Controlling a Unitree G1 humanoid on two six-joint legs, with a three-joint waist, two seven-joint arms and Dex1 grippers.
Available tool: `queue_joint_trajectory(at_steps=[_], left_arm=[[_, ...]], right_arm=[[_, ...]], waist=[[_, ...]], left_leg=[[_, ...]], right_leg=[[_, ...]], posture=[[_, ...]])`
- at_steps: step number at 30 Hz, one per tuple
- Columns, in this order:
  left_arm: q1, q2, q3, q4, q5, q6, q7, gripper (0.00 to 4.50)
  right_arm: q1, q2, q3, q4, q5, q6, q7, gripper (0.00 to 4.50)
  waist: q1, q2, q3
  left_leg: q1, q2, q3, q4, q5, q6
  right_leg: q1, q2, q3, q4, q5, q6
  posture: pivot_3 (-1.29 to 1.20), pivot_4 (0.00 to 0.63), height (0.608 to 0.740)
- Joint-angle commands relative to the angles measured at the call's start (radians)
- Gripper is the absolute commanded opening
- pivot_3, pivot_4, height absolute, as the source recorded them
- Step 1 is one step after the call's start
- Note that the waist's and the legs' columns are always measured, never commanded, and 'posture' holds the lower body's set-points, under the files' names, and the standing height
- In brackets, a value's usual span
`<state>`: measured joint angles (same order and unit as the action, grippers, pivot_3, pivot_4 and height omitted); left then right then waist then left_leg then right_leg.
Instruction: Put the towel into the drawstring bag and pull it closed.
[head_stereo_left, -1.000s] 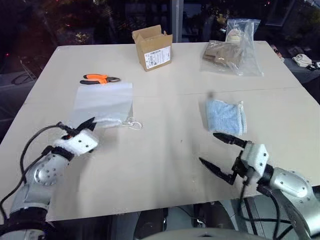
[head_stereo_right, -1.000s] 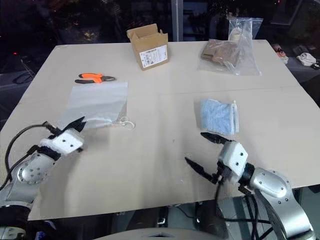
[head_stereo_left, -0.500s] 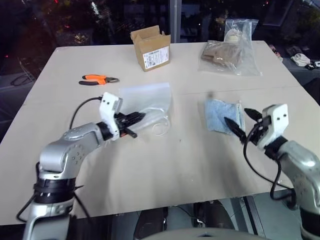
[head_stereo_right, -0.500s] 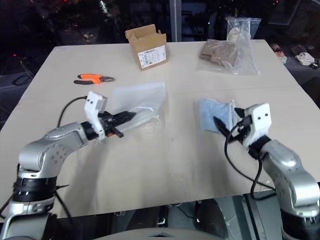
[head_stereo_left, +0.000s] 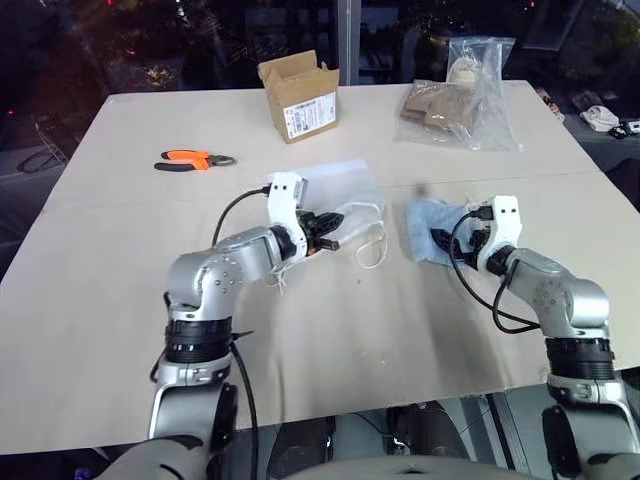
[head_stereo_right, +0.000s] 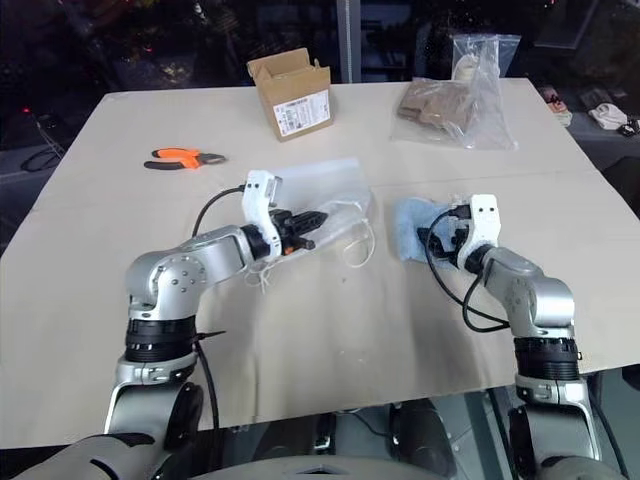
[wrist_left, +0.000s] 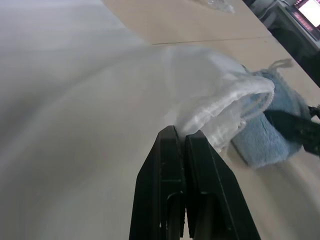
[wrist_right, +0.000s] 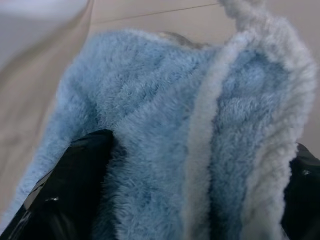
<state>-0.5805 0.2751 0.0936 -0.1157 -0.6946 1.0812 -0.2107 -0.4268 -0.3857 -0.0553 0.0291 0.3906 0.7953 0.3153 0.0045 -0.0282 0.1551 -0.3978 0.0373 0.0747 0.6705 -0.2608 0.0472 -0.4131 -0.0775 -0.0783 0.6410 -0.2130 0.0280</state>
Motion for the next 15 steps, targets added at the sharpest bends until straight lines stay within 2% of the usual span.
queue_joint_trajectory(at_steps=[1,5,7,8,10,13,15], left_arm=[[-0.051,-0.033,0.004,-0.004,0.009,-0.006,0.013,0.0],[-0.066,-0.026,-0.001,0.016,0.011,0.012,-0.014,0.0],[-0.075,-0.019,-0.007,0.032,0.016,0.011,-0.031,0.0],[-0.081,-0.017,-0.007,0.04,0.017,0.011,-0.037,0.0],[-0.102,-0.015,-0.011,0.069,0.02,0.008,-0.057,0.0],[-0.134,-0.004,-0.028,0.112,0.04,-0.001,-0.085,0.0],[-0.157,0.004,-0.046,0.143,0.055,-0.004,-0.112,0.0]], right_arm=[[0.02,-0.033,0.101,0.104,-0.114,-0.099,0.053,3.34],[0.035,-0.036,0.089,0.09,-0.13,-0.203,0.09,1.6],[0.058,-0.031,0.055,0.033,-0.093,-0.217,0.116,0.64],[0.073,-0.031,0.037,-0.001,-0.071,-0.222,0.132,0.32],[0.138,-0.034,-0.029,-0.132,0.023,-0.215,0.188,0.06],[0.266,-0.066,-0.115,-0.338,0.192,-0.165,0.292,0.06],[0.387,-0.124,-0.156,-0.499,0.338,-0.109,0.396,0.06]], waist=[[-0.007,-0.001,0.0],[-0.015,-0.001,-0.001],[-0.014,-0.001,-0.001],[-0.012,-0.001,-0.001],[-0.005,0.0,0.0],[0.008,0.0,0.0],[0.01,0.003,0.002]], left_leg=[[0.0,0.0,0.0,0.0,0.0,0.0],[0.002,0.001,-0.002,0.0,0.001,-0.001],[0.002,0.001,-0.002,0.0,0.001,-0.001],[0.002,0.001,-0.002,0.0,0.001,-0.002],[0.0,0.001,-0.003,0.0,0.002,-0.002],[-0.002,0.001,-0.003,-0.001,0.004,-0.006],[-0.003,0.001,-0.002,-0.001,0.004,-0.006]], right_leg=[[0.001,0.001,0.001,0.0,0.0,0.0],[0.001,0.007,0.012,0.001,0.0,0.0],[0.001,0.008,0.012,0.001,0.0,0.0],[0.001,0.008,0.012,0.001,0.0,0.0],[0.0,0.007,0.011,0.001,0.0,0.0],[-0.001,0.007,0.011,-0.001,-0.001,0.001],[-0.001,0.007,0.012,-0.002,-0.001,0.002]], posture=[[0.0,0.15,0.74],[0.0,0.15,0.74],[0.0,0.15,0.74],[0.0,0.15,0.74],[0.0,0.15,0.74],[0.0,0.15,0.74],[0.0,0.15,0.74]])
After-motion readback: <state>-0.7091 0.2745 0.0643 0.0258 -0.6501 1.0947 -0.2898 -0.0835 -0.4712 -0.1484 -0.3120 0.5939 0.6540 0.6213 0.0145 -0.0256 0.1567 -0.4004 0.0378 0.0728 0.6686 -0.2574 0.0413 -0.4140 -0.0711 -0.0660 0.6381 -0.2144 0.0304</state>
